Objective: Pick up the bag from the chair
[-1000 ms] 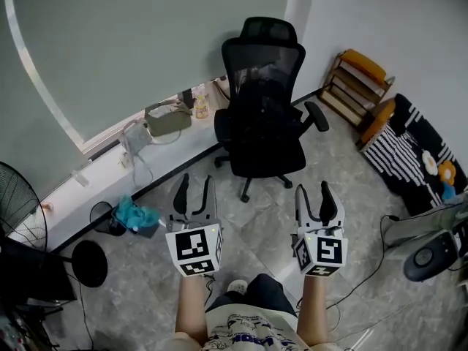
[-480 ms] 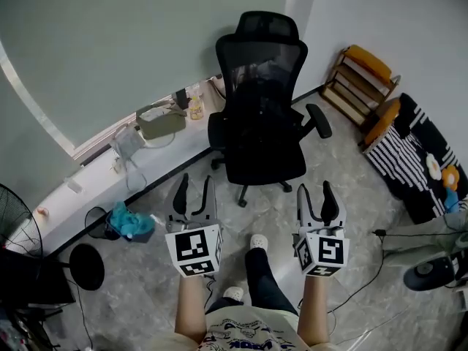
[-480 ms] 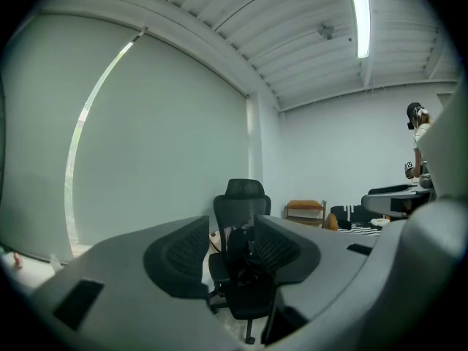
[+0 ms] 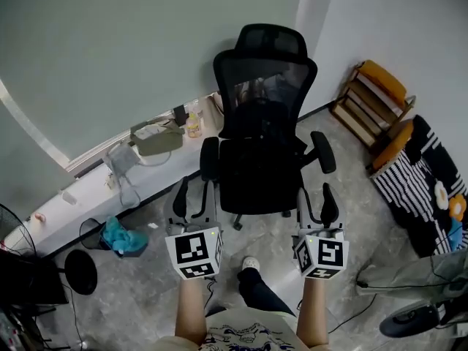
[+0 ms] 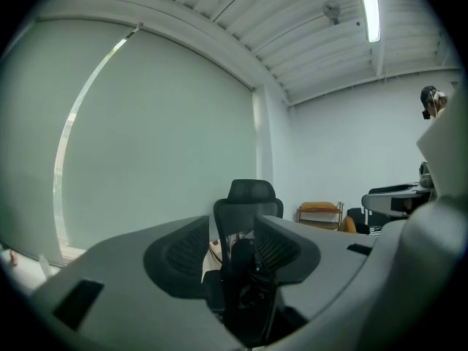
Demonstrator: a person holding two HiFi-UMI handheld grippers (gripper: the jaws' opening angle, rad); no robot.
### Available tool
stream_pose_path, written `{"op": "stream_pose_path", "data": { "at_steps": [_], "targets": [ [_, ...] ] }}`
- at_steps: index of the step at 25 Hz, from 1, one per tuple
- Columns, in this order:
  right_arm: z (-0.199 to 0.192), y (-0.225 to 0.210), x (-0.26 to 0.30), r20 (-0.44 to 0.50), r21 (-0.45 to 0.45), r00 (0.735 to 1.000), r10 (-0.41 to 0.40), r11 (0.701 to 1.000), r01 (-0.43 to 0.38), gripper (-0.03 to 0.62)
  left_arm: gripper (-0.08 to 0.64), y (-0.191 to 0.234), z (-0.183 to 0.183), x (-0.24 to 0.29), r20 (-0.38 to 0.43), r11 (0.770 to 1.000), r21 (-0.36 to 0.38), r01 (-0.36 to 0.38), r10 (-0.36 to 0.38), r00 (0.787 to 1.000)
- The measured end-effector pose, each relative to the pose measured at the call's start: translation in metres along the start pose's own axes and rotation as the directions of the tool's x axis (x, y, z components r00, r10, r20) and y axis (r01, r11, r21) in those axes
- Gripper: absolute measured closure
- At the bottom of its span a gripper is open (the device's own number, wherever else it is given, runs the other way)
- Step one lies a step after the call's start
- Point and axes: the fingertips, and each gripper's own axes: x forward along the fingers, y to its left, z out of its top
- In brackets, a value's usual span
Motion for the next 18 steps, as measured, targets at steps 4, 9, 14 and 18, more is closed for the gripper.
{"op": "stream_pose_path", "data": {
  "at_steps": [4,9,14,18],
  "targets": [
    [0.008,-0.038,0.060,0.008,-0.004,1.000,0.025,1.000,-0.025,0.351,0.371,-0.018,0.015,0.061,0.011,1.000,-0.001,-0.028,0.028,1.000],
    [0.009,-0.074,0.118,0.008,-0.008,0.999,0.045,0.999,-0.045,0.350,0.371,-0.035,0.025,0.122,0.018,0.999,-0.004,-0.050,0.050,0.999],
    [-0.004,-0.101,0.156,-0.017,-0.004,0.998,0.059,0.998,-0.059,0.348,0.371,-0.051,0.017,0.165,-0.008,0.998,-0.009,-0.064,0.064,0.998],
    [-0.013,-0.113,0.178,-0.039,-0.004,0.997,0.062,0.998,-0.062,0.345,0.371,-0.057,0.010,0.191,-0.033,0.998,-0.006,-0.060,0.060,0.998]
  ]
}}
